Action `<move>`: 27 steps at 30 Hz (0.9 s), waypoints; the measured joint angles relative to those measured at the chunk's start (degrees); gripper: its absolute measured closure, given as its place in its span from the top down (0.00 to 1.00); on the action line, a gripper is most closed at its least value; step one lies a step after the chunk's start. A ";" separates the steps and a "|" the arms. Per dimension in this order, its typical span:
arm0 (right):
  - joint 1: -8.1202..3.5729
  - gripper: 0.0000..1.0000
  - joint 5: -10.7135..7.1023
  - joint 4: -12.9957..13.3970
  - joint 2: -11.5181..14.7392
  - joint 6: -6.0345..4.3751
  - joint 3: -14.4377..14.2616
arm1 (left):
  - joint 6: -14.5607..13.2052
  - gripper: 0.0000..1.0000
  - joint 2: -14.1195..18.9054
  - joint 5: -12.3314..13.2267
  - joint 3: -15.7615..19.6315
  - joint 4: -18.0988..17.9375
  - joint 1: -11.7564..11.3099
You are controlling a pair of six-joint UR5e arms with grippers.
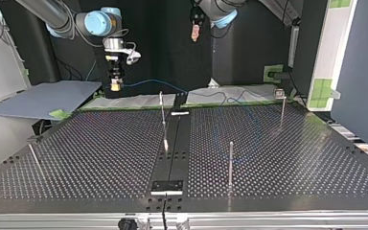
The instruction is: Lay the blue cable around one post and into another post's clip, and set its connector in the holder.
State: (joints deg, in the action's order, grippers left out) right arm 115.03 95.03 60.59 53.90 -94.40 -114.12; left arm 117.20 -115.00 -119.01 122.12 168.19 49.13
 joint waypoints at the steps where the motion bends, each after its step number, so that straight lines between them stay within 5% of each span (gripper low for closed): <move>1: 0.32 0.00 -0.03 -0.14 0.08 0.02 -0.03 | -0.46 1.00 -0.50 0.10 0.44 -0.52 -0.50; 14: 3.53 0.00 -0.26 0.30 0.20 0.28 -0.99 | -5.99 1.00 -1.82 1.84 -0.04 -7.81 -7.05; 21: 5.10 0.00 -0.18 0.21 0.26 0.46 -1.00 | -4.22 1.00 -1.97 1.55 -0.16 -11.66 -8.10; 27: 6.07 0.00 0.06 0.34 0.28 0.36 -1.00 | -0.72 1.00 -2.11 4.39 -0.15 -15.39 -8.73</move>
State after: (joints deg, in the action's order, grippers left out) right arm 121.10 95.09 60.93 54.19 -94.04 -115.12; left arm 116.49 -117.11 -114.62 121.96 152.80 40.39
